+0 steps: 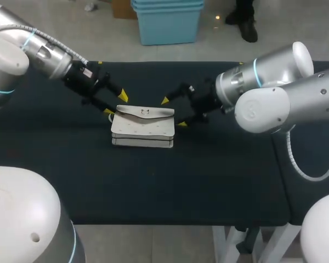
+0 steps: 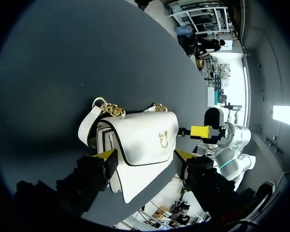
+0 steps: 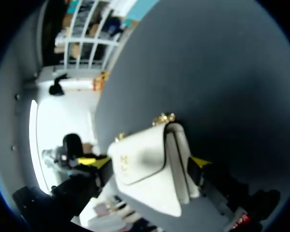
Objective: Pick up the bag, open it, inspect its contents, close it, and place it on the opposite side
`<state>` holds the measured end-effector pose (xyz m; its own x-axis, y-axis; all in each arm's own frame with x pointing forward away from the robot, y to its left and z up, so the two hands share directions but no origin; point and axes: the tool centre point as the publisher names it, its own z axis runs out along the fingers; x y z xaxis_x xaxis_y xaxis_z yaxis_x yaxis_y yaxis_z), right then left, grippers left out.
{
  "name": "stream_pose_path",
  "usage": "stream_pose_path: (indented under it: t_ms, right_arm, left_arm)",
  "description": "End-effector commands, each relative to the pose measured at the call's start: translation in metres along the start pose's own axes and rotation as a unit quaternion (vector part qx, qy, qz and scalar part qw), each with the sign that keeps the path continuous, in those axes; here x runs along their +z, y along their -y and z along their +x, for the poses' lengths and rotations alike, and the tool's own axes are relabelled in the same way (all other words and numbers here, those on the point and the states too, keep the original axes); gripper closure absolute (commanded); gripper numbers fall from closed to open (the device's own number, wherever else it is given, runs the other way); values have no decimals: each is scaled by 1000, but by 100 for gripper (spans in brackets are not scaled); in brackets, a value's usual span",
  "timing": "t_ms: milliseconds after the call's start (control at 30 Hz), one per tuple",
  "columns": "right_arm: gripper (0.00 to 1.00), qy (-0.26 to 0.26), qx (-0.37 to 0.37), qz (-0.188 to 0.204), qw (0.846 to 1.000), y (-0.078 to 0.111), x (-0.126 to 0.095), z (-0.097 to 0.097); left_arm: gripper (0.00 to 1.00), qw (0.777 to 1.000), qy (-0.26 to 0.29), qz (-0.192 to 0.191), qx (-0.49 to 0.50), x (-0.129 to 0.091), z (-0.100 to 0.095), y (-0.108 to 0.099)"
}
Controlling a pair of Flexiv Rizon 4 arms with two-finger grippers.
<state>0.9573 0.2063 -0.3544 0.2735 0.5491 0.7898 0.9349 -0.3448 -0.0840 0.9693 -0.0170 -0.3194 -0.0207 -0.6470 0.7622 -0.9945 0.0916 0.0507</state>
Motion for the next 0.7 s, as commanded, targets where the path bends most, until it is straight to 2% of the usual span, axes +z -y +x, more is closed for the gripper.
stream_pose_path:
  t_ms: [33, 333, 500, 567, 667, 700]
  right_arm:
    - [0, -33, -3, 33, 999, -1, 5, -3]
    - [0, -92, 1, 84, 992, 0, 10, -6]
    - [6, -113, 3, 104, 988, -1, 7, -4]
    - [13, -118, 2, 112, 987, 0, 9, -3]
    - [33, -121, 0, 120, 985, 1, 12, -4]
    - [35, -124, -2, 126, 984, 2, 13, -4]
  left_arm:
    - [26, 1000, -5, -8, 0, 4, -3, 5]
    - [36, 1000, -12, -17, 1, 13, -8, 7]
    - [38, 1000, -21, -21, -1, 18, -12, 10]
    - [41, 1000, -21, -21, -2, 21, -14, 12]
    - [47, 1000, -21, -21, -4, 23, -15, 13]
    - [48, 1000, -22, -21, -5, 23, -16, 14]
